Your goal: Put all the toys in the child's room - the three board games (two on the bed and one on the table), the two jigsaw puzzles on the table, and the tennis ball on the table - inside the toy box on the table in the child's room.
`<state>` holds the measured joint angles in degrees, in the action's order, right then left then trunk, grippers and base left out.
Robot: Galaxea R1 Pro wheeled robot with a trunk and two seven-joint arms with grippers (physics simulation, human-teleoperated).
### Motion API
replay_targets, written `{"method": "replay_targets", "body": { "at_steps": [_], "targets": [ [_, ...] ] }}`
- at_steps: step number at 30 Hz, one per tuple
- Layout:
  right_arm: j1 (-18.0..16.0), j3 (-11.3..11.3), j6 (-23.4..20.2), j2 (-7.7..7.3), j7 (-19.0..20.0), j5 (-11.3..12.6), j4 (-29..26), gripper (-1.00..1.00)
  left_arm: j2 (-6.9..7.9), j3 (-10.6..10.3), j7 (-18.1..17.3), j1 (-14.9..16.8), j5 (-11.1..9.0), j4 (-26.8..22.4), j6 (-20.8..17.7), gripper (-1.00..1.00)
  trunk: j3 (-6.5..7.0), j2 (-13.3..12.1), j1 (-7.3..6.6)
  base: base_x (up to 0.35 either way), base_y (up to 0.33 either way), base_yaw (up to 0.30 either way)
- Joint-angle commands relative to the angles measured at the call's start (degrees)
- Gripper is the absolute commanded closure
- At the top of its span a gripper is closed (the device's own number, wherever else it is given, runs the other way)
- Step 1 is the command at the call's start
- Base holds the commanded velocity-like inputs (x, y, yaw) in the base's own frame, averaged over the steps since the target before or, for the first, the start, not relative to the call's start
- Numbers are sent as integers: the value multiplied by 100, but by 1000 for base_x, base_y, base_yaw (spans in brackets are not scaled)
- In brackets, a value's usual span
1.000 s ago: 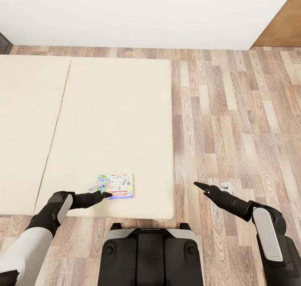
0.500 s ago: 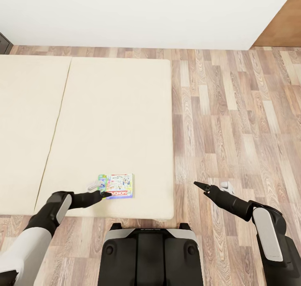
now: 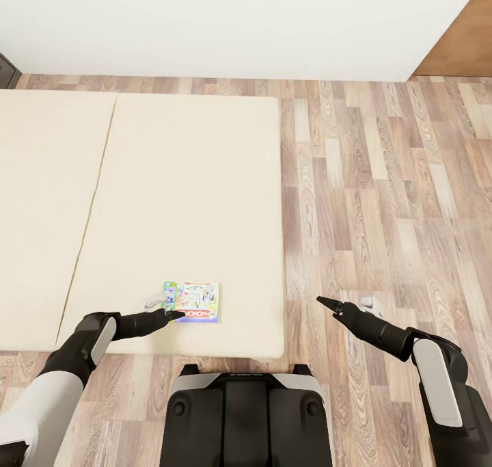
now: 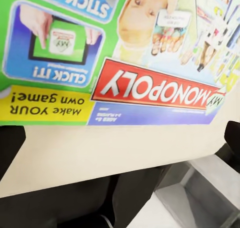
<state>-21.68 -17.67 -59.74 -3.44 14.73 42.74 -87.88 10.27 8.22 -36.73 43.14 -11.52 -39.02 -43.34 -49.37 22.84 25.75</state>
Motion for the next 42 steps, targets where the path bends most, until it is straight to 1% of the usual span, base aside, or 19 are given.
{"method": "replay_targets", "body": {
  "at_steps": [1,8,13,16,19,21,25,35,37,42],
  "targets": [
    [-3,-9,-26,1,61,-54,-1,-100,-3,13,-17,2,-6,-1,-29,-100,-6,9,3,0,0,0],
    [-3,-9,-26,1,59,-55,-1,-100,-11,5,-19,2,-14,-1,-14,-100,-6,9,3,0,0,0],
    [-3,-9,-26,0,63,-55,-1,-100,-43,12,-44,2,-29,-1,314,-100,-6,9,3,0,0,0],
    [-3,-9,-26,1,65,-55,-3,-100,-48,22,-63,2,-34,-1,381,-100,-6,9,3,0,0,0],
    [-3,-9,-26,1,64,-55,-2,-100,-47,36,-216,2,-39,-1,412,-100,-6,9,3,0,0,0],
    [-3,-9,-26,1,65,-53,-2,-100,-44,41,-458,2,-42,-1,425,-100,-6,9,3,0,0,0],
    [-3,-9,-26,1,65,-54,-3,-100,-53,33,-597,2,-42,8,501,-100,-6,9,3,0,0,0],
    [-3,-9,-26,1,66,-53,-9,-100,-68,38,-690,2,-43,161,663,-100,-6,9,3,0,0,0],
    [-3,-9,-26,1,66,-54,-10,-100,-68,39,-776,2,-43,168,672,-100,-6,9,3,0,0,0],
    [-3,-7,-26,1,66,-54,-10,-100,-69,51,-1131,2,-48,173,699,-100,-6,9,3,0,0,0]
  ]
}}
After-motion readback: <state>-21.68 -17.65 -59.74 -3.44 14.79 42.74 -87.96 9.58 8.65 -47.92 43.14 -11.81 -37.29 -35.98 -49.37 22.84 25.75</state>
